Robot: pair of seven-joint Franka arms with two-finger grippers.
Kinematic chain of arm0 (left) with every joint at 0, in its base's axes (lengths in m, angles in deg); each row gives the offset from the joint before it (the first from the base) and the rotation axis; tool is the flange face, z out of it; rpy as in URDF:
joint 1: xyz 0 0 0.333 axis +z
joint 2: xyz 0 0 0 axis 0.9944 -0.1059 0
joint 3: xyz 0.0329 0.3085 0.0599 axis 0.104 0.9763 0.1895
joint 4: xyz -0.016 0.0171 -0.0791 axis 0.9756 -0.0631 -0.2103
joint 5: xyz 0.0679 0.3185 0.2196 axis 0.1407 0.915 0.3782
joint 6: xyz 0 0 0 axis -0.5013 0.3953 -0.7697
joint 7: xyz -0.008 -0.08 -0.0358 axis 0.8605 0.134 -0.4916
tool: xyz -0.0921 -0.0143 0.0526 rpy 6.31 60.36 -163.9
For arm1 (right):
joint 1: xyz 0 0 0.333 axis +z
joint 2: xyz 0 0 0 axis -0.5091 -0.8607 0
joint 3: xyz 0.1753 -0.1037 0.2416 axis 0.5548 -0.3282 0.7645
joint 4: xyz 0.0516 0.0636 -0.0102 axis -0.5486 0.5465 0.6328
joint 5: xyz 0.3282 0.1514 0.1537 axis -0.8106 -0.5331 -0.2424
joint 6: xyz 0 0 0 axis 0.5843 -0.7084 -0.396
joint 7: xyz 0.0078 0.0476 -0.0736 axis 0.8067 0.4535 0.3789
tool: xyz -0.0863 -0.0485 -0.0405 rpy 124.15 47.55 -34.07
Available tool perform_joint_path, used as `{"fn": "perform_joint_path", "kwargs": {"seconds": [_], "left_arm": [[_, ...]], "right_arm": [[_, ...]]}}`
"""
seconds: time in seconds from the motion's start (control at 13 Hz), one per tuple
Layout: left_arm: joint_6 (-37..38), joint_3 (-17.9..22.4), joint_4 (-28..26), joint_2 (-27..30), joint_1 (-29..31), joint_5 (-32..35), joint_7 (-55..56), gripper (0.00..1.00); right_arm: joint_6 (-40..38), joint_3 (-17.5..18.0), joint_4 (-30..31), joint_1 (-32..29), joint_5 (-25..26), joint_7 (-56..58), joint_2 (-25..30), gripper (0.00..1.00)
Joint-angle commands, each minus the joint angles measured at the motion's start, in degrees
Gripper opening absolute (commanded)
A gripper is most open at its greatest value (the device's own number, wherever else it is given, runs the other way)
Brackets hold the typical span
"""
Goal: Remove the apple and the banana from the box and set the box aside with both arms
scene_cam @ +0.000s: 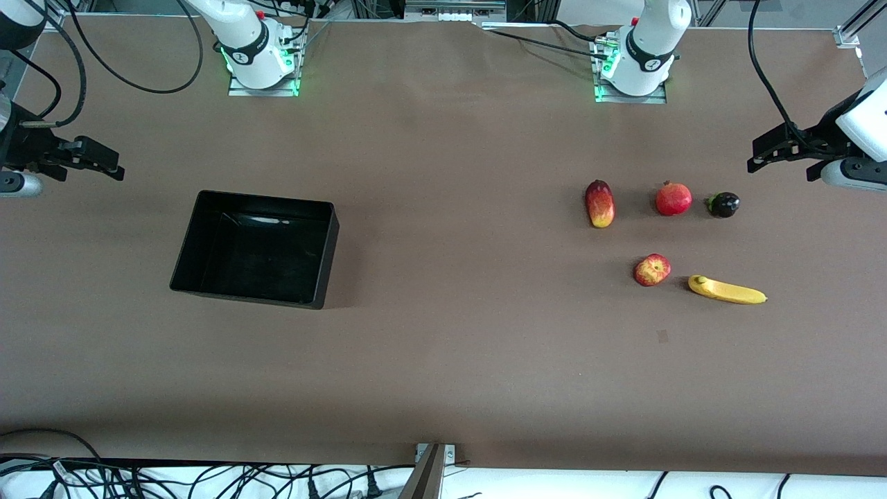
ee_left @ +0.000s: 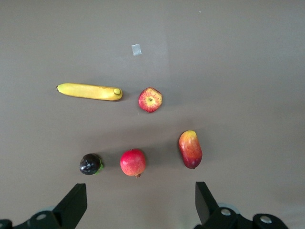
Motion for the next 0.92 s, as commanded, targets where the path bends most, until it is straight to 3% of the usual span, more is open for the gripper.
{"fn": "perform_joint_path", "kwargs": {"seconds": [0.0,0.85], "left_arm": [[0.4,0.0,0.2,0.2,-0.5,-0.5,1.8,1.00],[0.4,0.0,0.2,0.0,-0.8,-0.1,1.8,1.00]], "right_arm": [[0.5,1.0,1.2,-1.3,0.4,-0.5,1.0,1.00],[0.6,1.1,-0.4,-1.0,1.9,-1.0,-0.8,1.00]]}}
